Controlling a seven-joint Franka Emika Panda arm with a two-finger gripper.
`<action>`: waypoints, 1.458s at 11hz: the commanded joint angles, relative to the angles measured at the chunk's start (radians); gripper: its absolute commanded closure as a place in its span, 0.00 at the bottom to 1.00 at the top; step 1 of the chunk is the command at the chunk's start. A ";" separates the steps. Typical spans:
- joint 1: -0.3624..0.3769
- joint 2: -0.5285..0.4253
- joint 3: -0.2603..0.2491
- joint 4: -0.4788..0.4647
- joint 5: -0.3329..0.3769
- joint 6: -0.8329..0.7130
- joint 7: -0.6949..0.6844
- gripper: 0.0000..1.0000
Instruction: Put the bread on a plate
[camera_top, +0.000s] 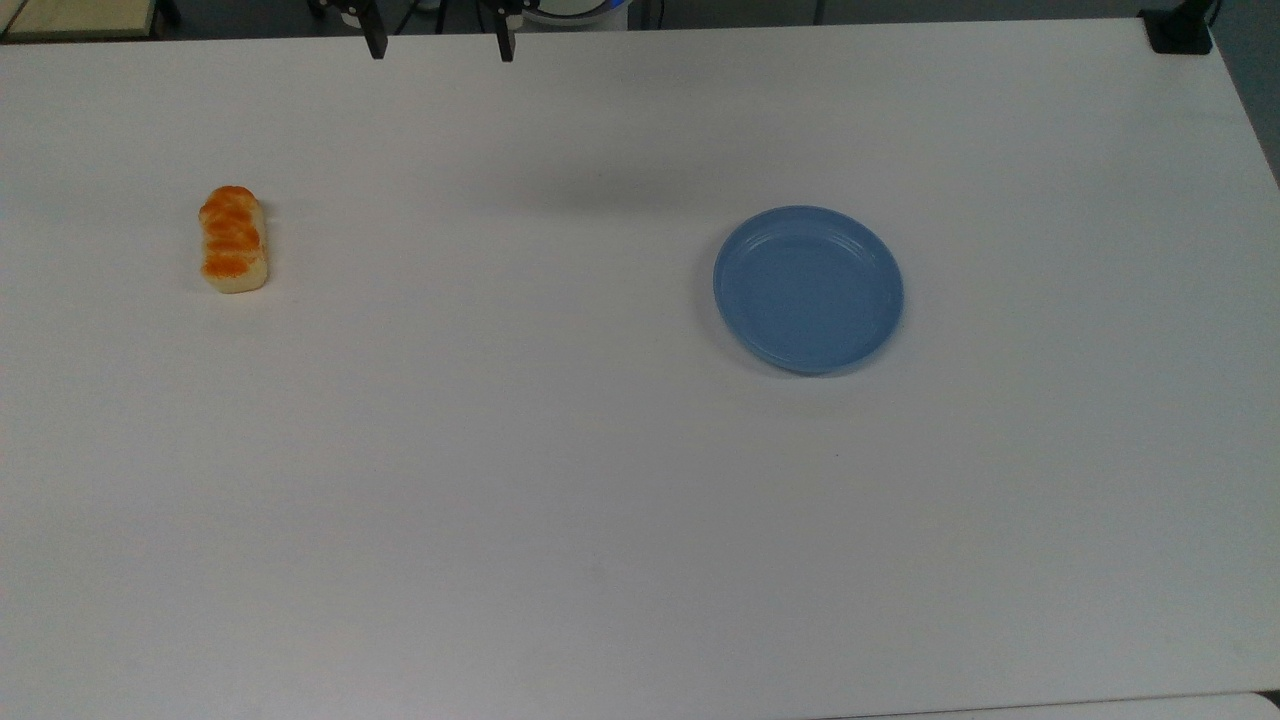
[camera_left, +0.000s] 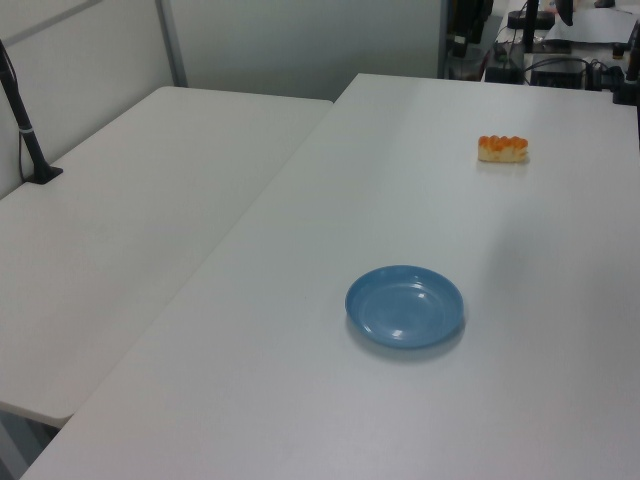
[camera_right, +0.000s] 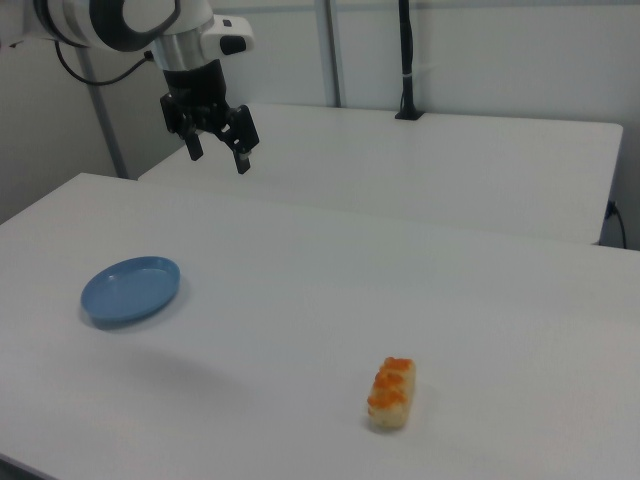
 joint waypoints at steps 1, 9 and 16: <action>-0.004 -0.022 0.004 -0.025 -0.008 0.023 -0.009 0.00; -0.001 -0.021 0.004 -0.026 -0.008 0.021 -0.012 0.00; -0.003 -0.021 0.009 -0.020 -0.020 -0.033 -0.032 0.00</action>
